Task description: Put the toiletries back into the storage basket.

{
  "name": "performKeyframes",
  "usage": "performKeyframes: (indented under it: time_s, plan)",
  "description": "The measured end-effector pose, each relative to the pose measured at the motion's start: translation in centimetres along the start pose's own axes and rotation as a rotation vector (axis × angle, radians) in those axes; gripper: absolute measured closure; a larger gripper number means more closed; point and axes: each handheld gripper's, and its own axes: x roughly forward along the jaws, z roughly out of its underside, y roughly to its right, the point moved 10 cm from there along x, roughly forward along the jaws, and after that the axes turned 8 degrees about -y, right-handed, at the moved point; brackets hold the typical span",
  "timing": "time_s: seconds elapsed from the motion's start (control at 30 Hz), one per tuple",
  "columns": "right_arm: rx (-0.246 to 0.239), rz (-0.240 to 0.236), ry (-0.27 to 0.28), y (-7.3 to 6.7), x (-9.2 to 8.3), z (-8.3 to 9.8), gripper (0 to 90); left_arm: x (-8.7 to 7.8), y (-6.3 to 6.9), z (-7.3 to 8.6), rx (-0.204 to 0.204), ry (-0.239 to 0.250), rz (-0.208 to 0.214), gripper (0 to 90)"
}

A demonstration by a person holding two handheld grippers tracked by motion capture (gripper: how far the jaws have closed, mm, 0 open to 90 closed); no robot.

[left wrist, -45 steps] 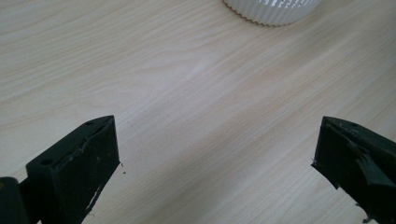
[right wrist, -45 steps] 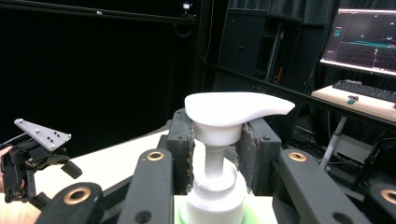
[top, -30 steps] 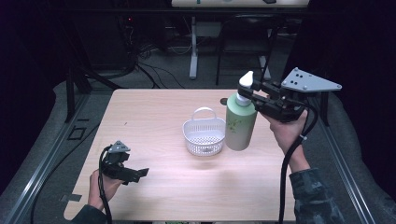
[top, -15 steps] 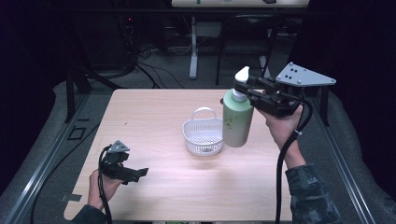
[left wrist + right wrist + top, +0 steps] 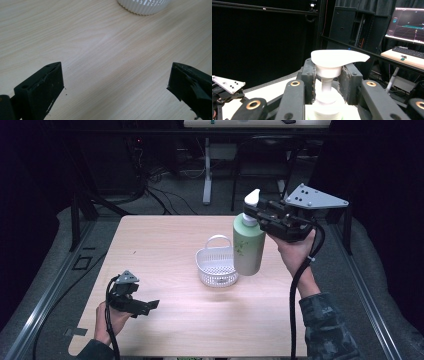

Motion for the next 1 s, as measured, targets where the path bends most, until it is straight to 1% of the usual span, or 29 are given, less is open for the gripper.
performKeyframes:
  time_s: [0.63, 0.83, 1.0]
  plan:
    - [0.009, 0.015, 0.003, 0.1, 1.7, -0.6, 68.2, 0.1, 0.1, 0.0, 0.008, -0.003, 0.0, 0.0]
    - [0.012, 0.019, 0.007, 0.1, 2.1, -0.8, 68.2, 0.1, 0.2, -0.1, 0.013, 0.004, 0.009, 0.0]
    - [0.014, 0.02, 0.003, 0.1, 2.6, -0.9, 68.2, 0.1, 0.3, -0.1, 0.017, 0.001, 0.009, 0.0]
